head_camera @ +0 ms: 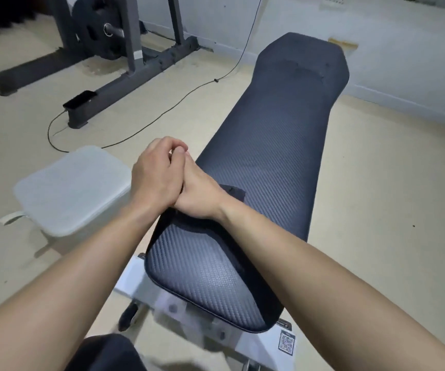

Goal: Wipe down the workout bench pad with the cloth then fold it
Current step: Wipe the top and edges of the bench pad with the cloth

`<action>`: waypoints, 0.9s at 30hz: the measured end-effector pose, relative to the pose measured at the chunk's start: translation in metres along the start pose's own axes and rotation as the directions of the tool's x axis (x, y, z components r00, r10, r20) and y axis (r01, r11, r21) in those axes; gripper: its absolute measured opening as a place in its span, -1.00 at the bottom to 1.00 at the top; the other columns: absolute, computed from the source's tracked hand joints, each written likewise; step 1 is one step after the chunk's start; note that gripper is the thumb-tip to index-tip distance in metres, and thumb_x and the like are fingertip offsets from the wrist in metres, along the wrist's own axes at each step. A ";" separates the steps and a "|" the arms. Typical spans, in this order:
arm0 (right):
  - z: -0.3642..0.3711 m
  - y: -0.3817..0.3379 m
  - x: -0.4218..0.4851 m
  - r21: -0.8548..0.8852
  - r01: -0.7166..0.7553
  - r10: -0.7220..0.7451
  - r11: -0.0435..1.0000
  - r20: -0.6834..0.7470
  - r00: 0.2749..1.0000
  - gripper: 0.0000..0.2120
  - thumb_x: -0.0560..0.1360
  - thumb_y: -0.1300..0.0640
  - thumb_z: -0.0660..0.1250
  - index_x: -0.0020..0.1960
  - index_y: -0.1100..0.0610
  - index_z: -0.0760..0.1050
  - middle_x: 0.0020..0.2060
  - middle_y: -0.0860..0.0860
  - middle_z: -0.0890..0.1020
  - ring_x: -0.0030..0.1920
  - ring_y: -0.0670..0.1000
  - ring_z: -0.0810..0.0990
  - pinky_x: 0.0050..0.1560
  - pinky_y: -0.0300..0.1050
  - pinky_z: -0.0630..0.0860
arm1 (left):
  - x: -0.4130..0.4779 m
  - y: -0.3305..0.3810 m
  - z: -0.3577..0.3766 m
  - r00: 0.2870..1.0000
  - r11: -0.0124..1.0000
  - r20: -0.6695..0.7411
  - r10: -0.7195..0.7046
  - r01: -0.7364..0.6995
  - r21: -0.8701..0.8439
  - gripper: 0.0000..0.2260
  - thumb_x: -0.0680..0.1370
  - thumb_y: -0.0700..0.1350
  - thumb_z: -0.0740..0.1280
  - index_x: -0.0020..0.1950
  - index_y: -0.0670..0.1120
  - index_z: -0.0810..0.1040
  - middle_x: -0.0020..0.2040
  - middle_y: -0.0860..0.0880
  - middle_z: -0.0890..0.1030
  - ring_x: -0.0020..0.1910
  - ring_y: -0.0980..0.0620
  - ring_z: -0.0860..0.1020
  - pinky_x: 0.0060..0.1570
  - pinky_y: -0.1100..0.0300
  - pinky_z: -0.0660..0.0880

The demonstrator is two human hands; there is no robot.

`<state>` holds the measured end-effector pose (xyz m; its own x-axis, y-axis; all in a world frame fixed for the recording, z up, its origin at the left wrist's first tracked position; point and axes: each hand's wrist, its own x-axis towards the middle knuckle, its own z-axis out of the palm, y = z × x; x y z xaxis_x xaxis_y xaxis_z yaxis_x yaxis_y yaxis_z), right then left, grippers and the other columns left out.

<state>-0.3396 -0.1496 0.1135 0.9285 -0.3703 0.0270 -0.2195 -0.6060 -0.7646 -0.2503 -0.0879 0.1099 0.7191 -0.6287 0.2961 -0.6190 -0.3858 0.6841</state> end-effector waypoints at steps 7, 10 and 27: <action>-0.074 0.047 -0.014 -0.235 -0.413 0.318 0.880 -0.355 0.879 -0.53 0.55 0.16 0.20 0.45 0.04 0.46 0.45 -0.02 0.47 0.45 0.02 0.40 0.44 -0.09 0.29 | -0.031 0.024 0.024 0.920 0.910 0.380 -0.097 -0.072 0.408 -0.10 0.48 0.48 -0.01 0.56 -0.18 0.18 0.53 -0.19 0.30 0.49 -0.20 0.26 0.44 -0.08 0.18; -0.066 0.066 0.003 -0.529 -0.431 0.359 0.731 -0.239 0.902 -0.50 0.63 0.06 0.10 0.56 0.07 0.26 0.58 0.06 0.24 0.54 0.17 0.23 0.50 0.10 0.24 | -0.027 0.022 0.032 0.868 0.885 0.407 -0.284 0.074 0.460 0.11 0.41 0.51 0.20 0.59 -0.30 -0.04 0.58 -0.30 0.10 0.52 -0.29 0.18 0.44 -0.12 0.20; -0.038 0.074 0.017 -0.569 -0.494 0.337 0.657 -0.364 0.868 -0.50 0.68 0.01 -0.05 0.61 0.01 0.17 0.64 -0.03 0.10 0.62 0.08 0.04 0.59 0.13 0.02 | 0.117 0.005 0.089 0.746 0.953 0.636 -0.198 0.299 -0.054 -0.59 0.73 -0.01 0.04 0.33 -0.28 0.46 0.34 -0.27 0.52 0.33 -0.24 0.47 0.20 0.11 0.38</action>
<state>-0.3509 -0.2275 0.0815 0.6228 -0.7824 0.0002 -0.7735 -0.6158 -0.1498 -0.1971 -0.2232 0.0885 0.4579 -0.8220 -0.3386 -0.3583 -0.5192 0.7760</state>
